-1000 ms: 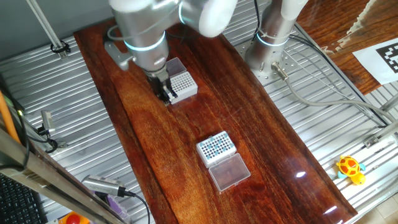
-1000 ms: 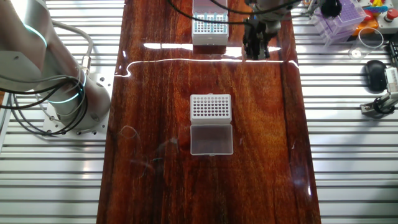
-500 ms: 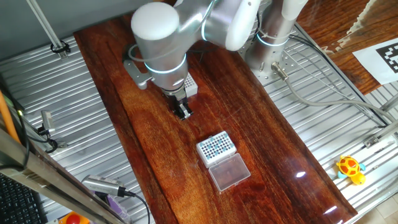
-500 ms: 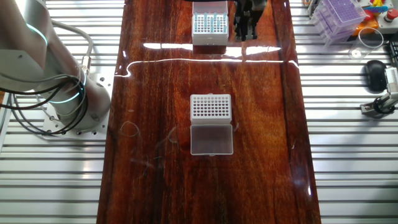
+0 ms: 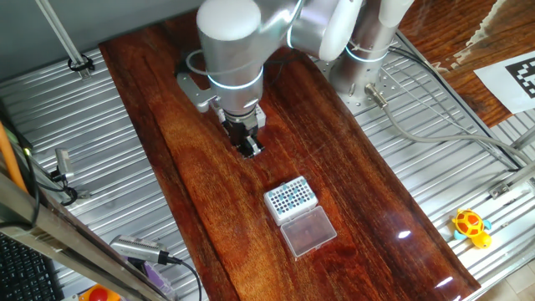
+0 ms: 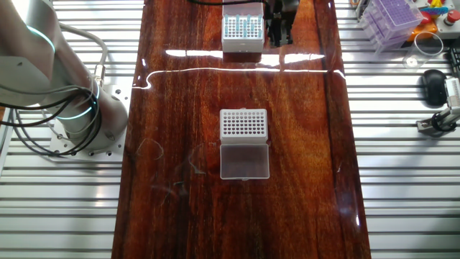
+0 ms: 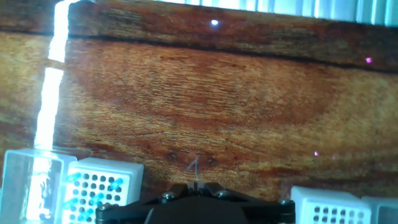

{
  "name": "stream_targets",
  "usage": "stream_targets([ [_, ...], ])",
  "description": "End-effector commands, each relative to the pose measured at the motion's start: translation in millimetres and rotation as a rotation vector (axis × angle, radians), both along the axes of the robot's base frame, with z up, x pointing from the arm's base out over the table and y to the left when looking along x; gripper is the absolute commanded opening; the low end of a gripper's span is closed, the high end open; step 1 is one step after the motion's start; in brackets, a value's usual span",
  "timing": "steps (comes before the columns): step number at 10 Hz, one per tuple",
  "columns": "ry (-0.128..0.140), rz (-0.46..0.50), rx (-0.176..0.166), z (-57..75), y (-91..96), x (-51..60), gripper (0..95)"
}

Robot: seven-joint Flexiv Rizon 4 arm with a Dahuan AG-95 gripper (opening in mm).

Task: Transfer all medium pipette tips from one holder to another

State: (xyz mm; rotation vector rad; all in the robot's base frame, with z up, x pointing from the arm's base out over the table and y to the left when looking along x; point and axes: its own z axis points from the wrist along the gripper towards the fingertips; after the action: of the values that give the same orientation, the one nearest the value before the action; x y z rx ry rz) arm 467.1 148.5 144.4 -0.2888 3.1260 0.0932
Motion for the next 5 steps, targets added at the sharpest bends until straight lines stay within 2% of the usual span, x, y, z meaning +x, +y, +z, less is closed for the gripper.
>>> stream_targets([
  [1, 0.045, 0.006, 0.010, 4.7, 17.2, -2.1, 19.0],
  [3, 0.045, -0.034, 0.005, 0.6, 49.6, -12.3, 19.0],
  [5, 0.037, -0.050, 0.010, -2.9, 62.3, -17.5, 19.0],
])
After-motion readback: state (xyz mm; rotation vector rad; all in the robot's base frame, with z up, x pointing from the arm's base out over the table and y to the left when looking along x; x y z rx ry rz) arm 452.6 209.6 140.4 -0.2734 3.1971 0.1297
